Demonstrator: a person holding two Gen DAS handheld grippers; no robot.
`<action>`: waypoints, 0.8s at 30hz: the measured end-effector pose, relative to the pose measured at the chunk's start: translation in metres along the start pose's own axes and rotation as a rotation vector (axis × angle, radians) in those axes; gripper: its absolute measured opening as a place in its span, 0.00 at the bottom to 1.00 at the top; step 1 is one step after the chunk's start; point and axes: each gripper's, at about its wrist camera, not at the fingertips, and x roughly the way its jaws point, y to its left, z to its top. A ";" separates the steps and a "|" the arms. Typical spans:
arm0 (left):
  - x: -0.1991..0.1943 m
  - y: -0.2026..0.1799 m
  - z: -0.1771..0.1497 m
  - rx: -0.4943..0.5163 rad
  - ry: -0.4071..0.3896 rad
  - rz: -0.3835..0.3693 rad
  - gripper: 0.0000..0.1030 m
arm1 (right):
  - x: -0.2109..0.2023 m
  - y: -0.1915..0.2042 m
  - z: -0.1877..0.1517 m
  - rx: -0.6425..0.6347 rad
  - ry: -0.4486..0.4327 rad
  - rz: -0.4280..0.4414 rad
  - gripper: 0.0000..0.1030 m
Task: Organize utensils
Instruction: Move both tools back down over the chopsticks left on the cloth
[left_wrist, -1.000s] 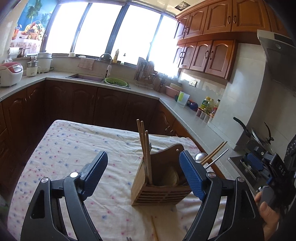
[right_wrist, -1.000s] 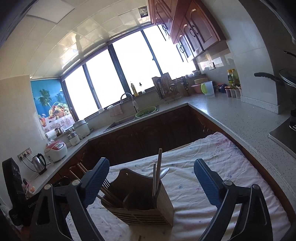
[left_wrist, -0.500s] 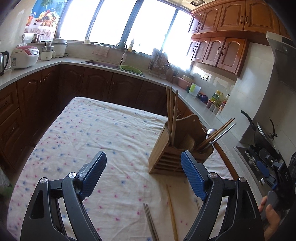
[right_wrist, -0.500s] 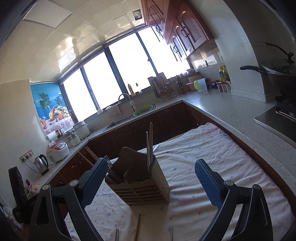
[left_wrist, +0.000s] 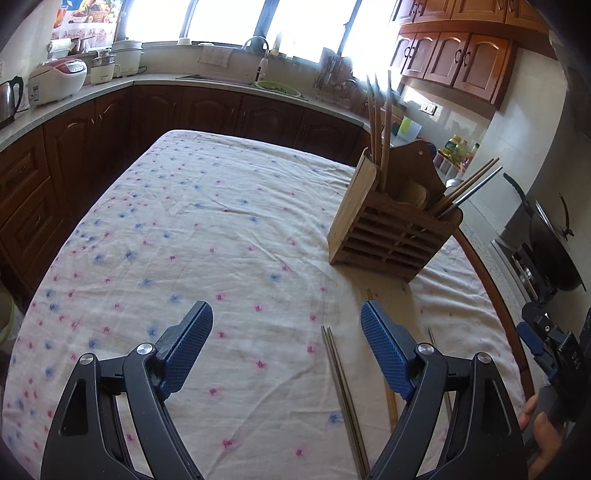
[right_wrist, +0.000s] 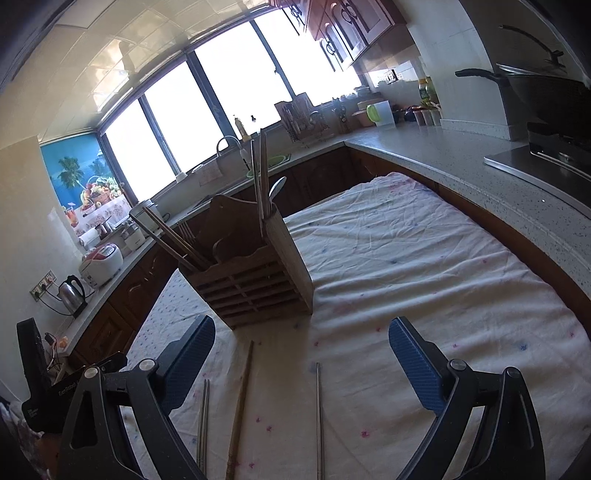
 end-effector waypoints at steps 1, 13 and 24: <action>0.001 -0.001 -0.001 0.004 0.009 -0.003 0.82 | 0.002 0.000 -0.003 -0.004 0.012 -0.001 0.94; 0.018 -0.031 -0.008 0.076 0.079 -0.028 0.81 | 0.032 0.011 -0.034 -0.124 0.188 -0.061 0.59; 0.059 -0.072 0.000 0.176 0.172 -0.070 0.72 | 0.078 0.014 -0.056 -0.210 0.350 -0.105 0.26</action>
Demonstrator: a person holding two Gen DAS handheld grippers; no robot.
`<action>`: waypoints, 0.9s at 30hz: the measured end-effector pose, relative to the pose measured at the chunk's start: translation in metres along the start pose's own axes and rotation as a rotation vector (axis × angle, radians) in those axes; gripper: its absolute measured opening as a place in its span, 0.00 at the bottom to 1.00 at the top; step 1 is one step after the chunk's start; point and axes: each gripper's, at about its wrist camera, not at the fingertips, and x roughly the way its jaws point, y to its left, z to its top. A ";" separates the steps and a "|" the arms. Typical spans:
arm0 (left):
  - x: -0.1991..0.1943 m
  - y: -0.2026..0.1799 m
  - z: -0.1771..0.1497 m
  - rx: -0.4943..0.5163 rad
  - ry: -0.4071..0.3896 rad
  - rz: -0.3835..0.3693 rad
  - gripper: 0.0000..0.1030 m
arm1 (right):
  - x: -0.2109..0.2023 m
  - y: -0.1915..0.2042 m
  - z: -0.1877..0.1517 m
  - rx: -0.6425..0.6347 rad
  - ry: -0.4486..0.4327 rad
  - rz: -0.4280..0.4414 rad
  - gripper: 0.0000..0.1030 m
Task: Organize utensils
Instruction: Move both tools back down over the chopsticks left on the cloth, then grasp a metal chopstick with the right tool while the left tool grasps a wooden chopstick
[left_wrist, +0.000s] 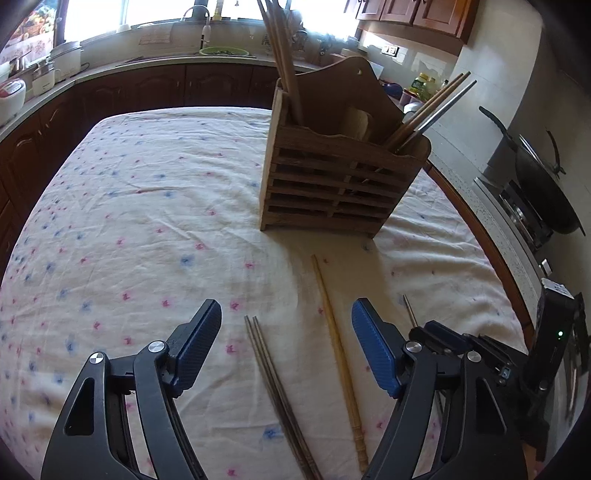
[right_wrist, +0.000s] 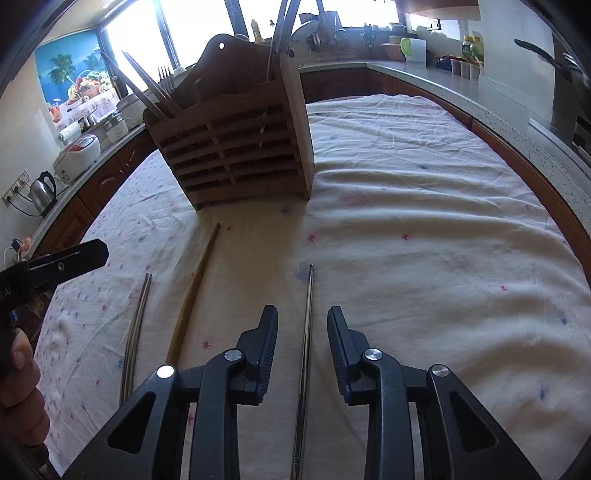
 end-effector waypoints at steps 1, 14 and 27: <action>0.004 -0.004 0.002 0.011 0.007 0.000 0.70 | 0.004 0.000 0.000 -0.005 0.012 -0.005 0.25; 0.073 -0.032 0.013 0.106 0.147 0.022 0.51 | 0.004 -0.037 0.005 0.068 -0.001 -0.016 0.06; 0.084 -0.059 0.003 0.247 0.134 0.082 0.08 | 0.022 -0.030 0.022 0.019 -0.007 -0.058 0.08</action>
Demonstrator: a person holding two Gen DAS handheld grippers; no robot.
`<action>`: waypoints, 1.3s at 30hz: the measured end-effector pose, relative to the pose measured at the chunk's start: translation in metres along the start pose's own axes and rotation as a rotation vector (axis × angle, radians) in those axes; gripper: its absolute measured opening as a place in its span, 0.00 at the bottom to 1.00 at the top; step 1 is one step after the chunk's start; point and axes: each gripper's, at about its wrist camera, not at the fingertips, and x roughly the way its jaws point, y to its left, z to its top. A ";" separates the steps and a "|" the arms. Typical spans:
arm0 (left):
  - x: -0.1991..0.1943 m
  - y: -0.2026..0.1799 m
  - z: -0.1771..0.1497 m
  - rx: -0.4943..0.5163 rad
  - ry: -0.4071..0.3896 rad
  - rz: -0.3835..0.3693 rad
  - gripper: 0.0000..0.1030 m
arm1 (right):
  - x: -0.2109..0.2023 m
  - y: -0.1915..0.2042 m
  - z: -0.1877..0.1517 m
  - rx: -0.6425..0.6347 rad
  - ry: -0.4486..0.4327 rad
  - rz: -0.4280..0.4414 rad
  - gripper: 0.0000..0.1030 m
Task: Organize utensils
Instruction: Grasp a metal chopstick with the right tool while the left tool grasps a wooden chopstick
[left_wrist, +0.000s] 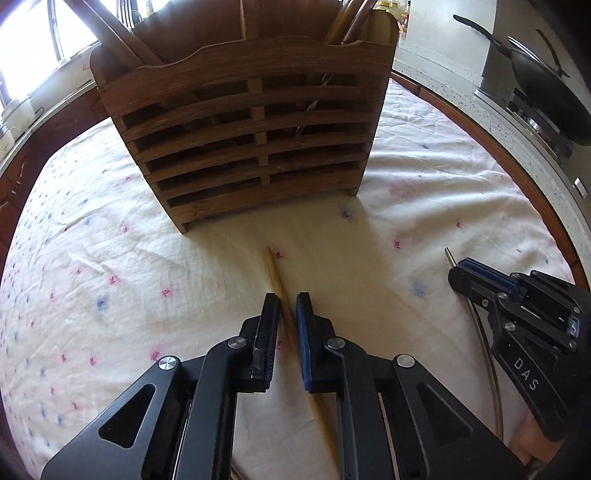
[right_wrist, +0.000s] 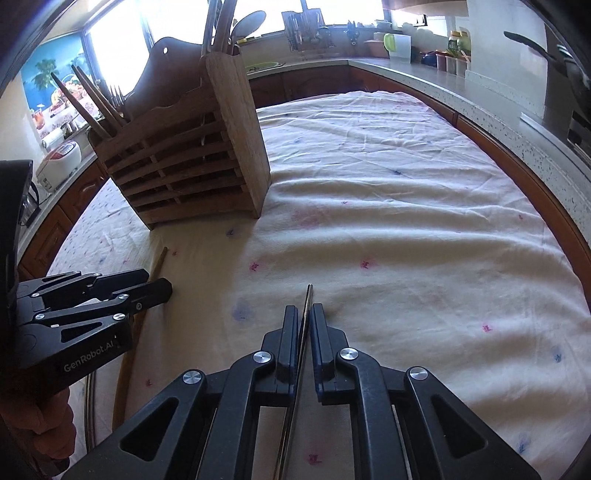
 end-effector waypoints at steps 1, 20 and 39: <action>0.001 -0.001 0.001 -0.010 -0.001 -0.011 0.08 | 0.000 0.002 0.000 -0.009 0.000 -0.012 0.07; -0.016 0.023 -0.015 -0.135 0.046 -0.129 0.07 | -0.006 -0.004 -0.004 0.039 0.012 0.034 0.05; -0.009 0.003 -0.009 -0.034 0.009 -0.050 0.06 | 0.000 0.005 -0.001 -0.050 0.005 -0.027 0.05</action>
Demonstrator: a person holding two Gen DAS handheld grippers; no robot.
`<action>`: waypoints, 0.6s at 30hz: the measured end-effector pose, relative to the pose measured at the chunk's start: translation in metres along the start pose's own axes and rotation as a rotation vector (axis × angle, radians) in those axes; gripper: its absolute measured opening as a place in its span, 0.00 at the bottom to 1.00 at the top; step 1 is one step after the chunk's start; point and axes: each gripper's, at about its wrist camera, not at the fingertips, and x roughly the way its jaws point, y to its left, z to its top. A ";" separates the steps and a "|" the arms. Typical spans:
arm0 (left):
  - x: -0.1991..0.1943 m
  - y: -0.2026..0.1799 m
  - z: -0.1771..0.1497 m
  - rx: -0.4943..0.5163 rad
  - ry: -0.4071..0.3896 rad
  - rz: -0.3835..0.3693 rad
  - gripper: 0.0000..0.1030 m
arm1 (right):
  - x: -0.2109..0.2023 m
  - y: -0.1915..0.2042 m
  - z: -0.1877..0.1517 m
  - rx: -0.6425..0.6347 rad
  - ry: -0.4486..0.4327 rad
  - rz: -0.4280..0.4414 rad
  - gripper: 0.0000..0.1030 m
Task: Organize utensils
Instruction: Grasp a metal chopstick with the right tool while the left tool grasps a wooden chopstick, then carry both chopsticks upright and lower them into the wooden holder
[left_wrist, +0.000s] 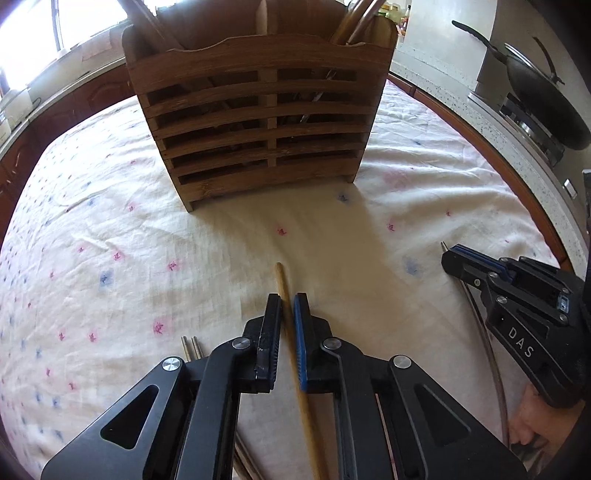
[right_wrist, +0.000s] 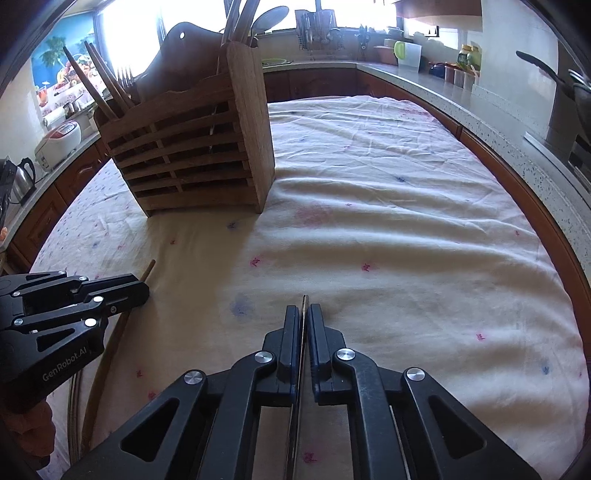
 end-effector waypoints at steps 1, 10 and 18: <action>-0.002 0.004 -0.002 -0.013 -0.002 -0.010 0.06 | -0.001 -0.002 0.000 0.015 0.001 0.010 0.05; -0.089 0.036 -0.005 -0.117 -0.167 -0.138 0.05 | -0.066 -0.006 0.013 0.083 -0.126 0.129 0.04; -0.180 0.054 0.004 -0.132 -0.371 -0.163 0.05 | -0.159 -0.001 0.042 0.075 -0.353 0.175 0.04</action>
